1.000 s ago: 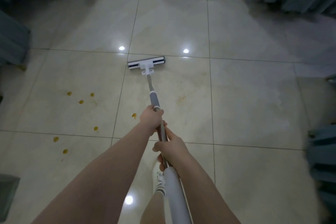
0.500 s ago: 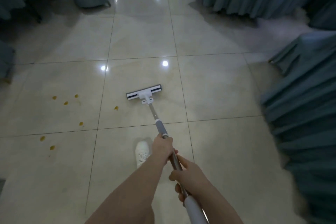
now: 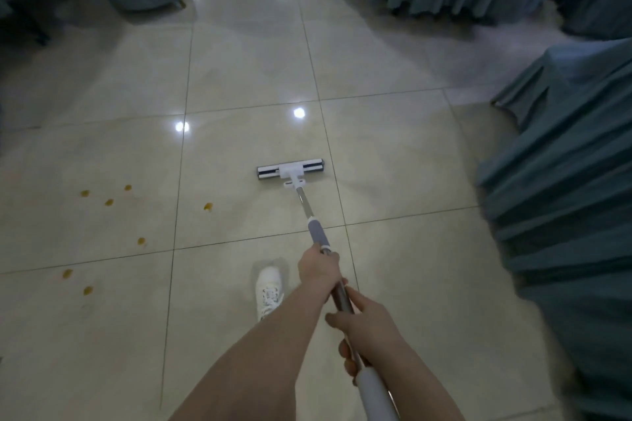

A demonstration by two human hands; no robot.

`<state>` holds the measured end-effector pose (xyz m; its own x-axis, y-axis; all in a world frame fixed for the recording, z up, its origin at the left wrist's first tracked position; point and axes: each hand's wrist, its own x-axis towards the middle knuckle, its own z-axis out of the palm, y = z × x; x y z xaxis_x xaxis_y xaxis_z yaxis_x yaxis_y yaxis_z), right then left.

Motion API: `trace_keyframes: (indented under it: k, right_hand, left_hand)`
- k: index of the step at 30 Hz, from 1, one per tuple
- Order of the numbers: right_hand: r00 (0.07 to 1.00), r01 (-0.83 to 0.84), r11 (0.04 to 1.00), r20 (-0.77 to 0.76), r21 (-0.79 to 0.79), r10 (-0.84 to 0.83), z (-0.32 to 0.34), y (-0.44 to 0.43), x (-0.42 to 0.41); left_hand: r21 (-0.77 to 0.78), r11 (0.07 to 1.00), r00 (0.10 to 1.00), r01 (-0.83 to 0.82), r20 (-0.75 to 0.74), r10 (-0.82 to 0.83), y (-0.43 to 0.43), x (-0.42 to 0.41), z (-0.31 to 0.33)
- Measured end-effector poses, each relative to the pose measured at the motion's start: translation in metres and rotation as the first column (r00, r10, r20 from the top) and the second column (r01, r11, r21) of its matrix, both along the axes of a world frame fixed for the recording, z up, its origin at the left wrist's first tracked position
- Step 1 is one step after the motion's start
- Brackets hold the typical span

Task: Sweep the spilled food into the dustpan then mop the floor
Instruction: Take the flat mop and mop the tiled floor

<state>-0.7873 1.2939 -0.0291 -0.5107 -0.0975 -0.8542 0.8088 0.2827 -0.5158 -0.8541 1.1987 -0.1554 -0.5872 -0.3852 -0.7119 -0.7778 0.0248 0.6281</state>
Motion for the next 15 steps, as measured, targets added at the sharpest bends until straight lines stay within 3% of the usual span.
trace_keyframes:
  k: [8,15]
  right_hand:
    - [0.999,0.039,0.999,-0.015,-0.012,-0.039,-0.065,-0.085,-0.176]
    - [0.995,-0.052,0.997,-0.079,0.054,0.057,-0.136,-0.18,-0.326]
  left_hand:
    - [-0.061,0.993,0.994,0.099,-0.034,-0.102,-0.087,-0.186,-0.044]
    - [-0.096,0.982,0.985,0.162,-0.037,-0.167,-0.177,-0.339,-0.092]
